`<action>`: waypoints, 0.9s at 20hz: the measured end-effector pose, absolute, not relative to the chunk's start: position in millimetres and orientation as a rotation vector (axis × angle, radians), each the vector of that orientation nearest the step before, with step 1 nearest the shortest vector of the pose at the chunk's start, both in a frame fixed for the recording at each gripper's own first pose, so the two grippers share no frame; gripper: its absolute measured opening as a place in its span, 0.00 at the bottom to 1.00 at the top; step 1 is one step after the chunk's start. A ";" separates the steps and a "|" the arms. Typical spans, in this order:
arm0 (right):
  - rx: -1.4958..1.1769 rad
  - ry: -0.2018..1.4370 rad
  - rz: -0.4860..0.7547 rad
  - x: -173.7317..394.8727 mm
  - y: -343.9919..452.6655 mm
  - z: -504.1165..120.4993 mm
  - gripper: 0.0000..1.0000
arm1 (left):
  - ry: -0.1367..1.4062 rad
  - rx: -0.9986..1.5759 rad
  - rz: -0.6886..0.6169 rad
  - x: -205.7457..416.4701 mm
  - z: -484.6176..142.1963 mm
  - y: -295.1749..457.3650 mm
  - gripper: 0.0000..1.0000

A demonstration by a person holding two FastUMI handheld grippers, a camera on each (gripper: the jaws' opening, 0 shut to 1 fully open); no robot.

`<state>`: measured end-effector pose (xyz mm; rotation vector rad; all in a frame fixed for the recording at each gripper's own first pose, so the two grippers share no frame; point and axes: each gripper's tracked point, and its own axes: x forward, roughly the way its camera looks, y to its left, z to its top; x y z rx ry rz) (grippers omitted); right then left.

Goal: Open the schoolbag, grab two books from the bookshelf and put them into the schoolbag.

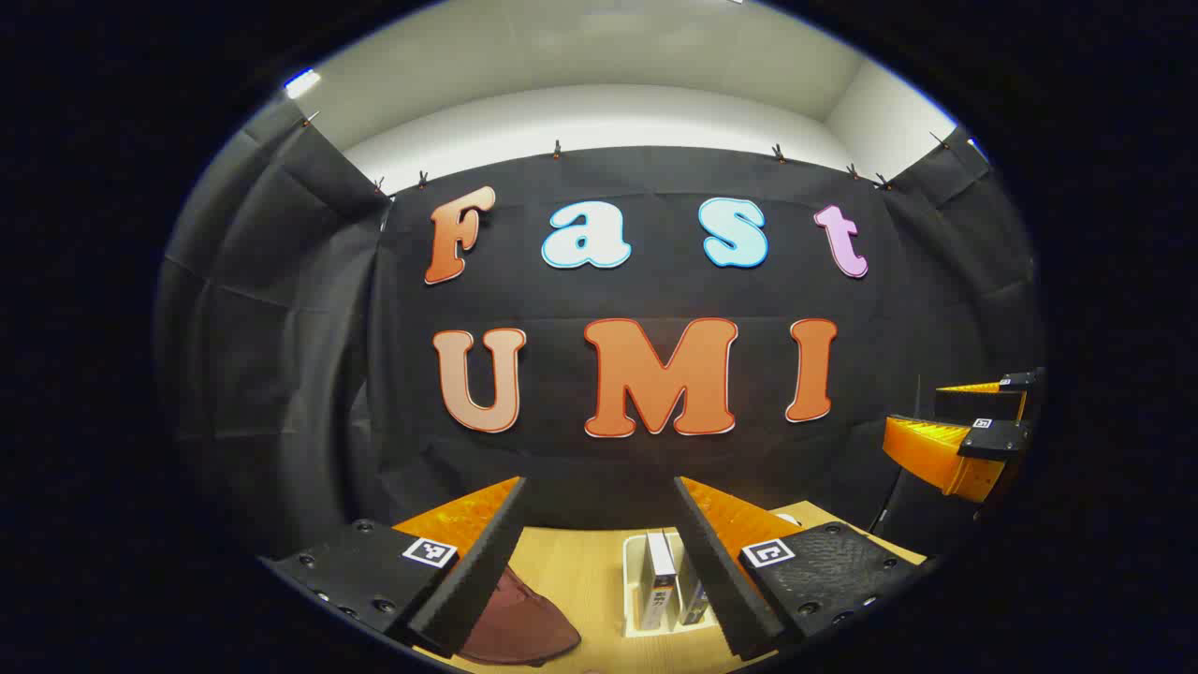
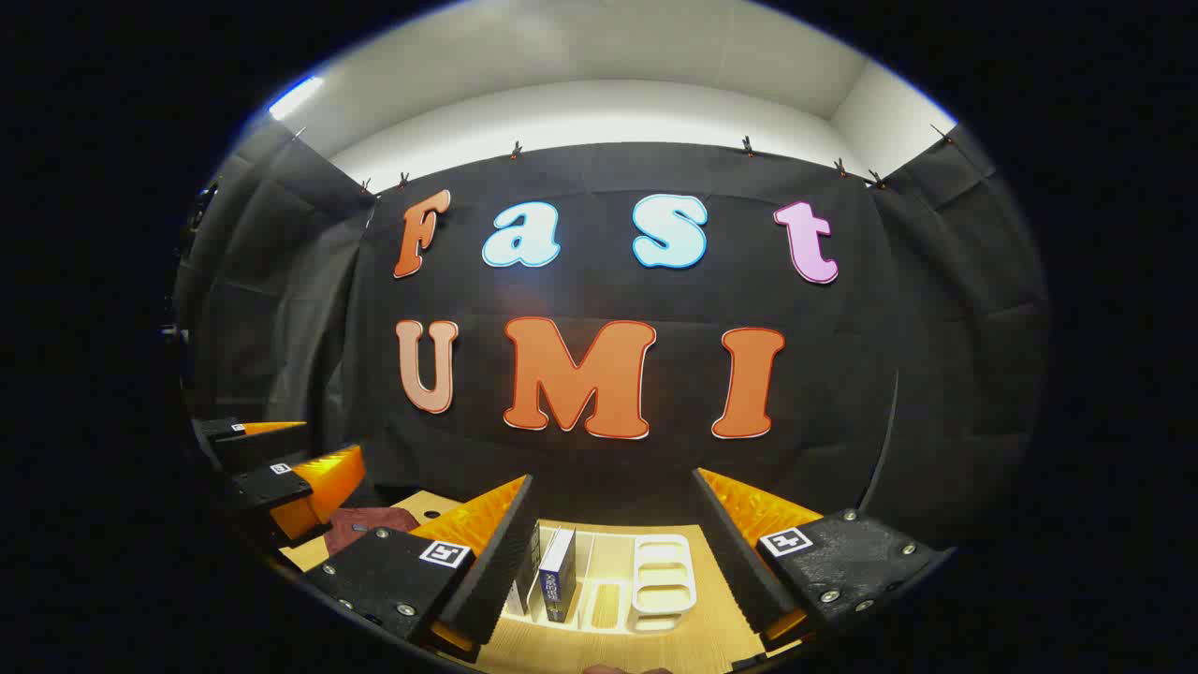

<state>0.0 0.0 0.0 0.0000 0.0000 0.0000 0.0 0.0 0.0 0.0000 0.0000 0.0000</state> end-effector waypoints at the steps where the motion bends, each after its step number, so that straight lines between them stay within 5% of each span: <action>1: 0.003 0.002 0.011 6.3 1.9 -4.5 0.96 | -0.007 0.003 0.018 4.1 -1.0 4.6 0.94; 11: 0.032 0.039 0.154 79.2 25.2 -42.7 0.96 | -0.033 0.027 0.156 48.0 -46.6 28.9 0.94; 18: 0.025 0.064 -0.044 104.2 3.1 -67.4 0.97 | -0.005 0.007 0.014 98.9 -76.8 25.2 0.95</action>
